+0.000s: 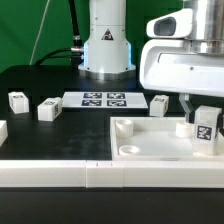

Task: Assemble one leg

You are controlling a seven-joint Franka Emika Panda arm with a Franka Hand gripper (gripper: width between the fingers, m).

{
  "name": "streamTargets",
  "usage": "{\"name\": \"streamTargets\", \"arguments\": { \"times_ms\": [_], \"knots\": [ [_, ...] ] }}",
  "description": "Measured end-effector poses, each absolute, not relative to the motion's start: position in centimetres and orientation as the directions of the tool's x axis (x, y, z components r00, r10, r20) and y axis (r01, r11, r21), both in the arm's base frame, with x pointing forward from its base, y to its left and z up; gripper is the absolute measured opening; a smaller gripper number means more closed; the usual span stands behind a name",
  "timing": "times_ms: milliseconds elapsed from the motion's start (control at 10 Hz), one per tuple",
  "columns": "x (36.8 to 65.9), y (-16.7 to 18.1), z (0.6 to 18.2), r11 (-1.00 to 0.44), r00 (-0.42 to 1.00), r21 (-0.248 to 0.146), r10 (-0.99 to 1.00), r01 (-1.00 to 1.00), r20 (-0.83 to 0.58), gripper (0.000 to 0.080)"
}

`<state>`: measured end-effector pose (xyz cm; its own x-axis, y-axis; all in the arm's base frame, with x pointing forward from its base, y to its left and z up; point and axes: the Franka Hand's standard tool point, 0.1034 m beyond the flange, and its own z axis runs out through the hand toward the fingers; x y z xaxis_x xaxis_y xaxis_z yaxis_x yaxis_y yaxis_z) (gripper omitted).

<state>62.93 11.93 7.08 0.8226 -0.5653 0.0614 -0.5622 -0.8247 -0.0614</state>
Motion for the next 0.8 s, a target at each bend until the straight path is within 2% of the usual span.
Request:
{"name": "streamTargets", "arguments": {
  "times_ms": [200,400,600,800],
  "knots": [
    [62.87,11.97,7.07,-0.672,0.67,-0.072,-0.741,-0.737,0.047,0.029],
    [62.77,11.95,7.03,-0.439,0.439,-0.084,-0.898,-0.895,0.021,0.029],
    [62.65,12.02,7.04,-0.202,0.203,-0.087,-0.979,-0.975,0.0,0.029],
    [62.65,11.99,7.03,-0.076,0.078,-0.087,-0.997,-0.993,-0.02,0.029]
  ]
}}
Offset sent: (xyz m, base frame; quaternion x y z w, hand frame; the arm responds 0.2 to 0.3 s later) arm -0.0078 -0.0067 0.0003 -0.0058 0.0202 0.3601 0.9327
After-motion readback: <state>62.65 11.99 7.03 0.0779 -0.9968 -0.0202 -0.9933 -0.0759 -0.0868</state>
